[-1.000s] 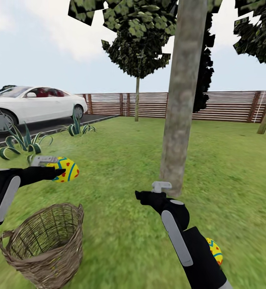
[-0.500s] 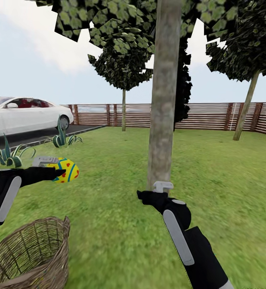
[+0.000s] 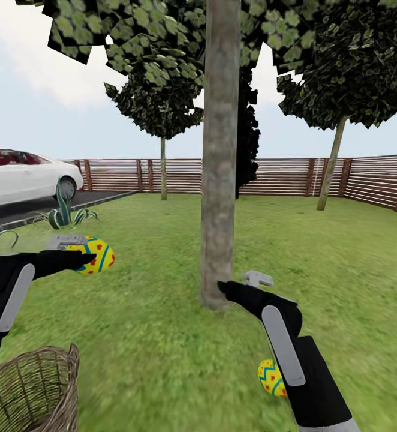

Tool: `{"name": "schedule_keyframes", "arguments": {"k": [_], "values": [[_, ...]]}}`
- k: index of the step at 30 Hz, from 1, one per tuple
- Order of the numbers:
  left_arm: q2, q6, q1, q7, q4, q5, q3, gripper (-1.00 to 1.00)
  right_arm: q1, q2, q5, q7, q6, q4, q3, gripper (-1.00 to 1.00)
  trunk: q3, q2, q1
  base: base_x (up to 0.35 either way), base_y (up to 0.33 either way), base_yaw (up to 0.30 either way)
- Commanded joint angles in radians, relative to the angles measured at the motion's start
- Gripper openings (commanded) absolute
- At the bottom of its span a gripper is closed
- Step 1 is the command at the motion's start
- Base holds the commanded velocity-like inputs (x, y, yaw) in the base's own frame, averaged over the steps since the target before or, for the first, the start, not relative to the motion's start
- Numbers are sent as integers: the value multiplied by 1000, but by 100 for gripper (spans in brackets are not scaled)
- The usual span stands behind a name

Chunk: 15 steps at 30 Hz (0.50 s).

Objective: Take the three Easter eggs out of the wicker basket on the lawn in the garden, then place them on the lawn next to a single tree (choose any tree) so that all three eggs are next to the same tree and none are left in the basket.

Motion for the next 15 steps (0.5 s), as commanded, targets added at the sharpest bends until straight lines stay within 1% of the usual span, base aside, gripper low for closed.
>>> {"name": "schedule_keyframes", "arguments": {"k": [1,3,5,10,15], "values": [[-3,5,-1,-5,-1,-4,1,-100,-1,0,-13,-10,5,-1,-11,100,3,7,-4,0,0,-256],[-8,5,-1,-5,-1,-5,0,-100,-1,0,-15,-10,21,0,-23,100,9,21,-12,0,0,-183],[-13,5,-1,1,0,-5,1,-100,0,0,-15,-10,29,-1,-27,100,16,35,-19,0,0,-77],[-16,5,-1,21,6,-5,0,-100,0,0,-15,-10,33,0,-31,100,32,70,-39,0,0,-17],[-30,5,-1,43,8,-4,0,-100,0,0,-16,-10,33,0,-31,100,48,105,-58,0,0,-18]]}}
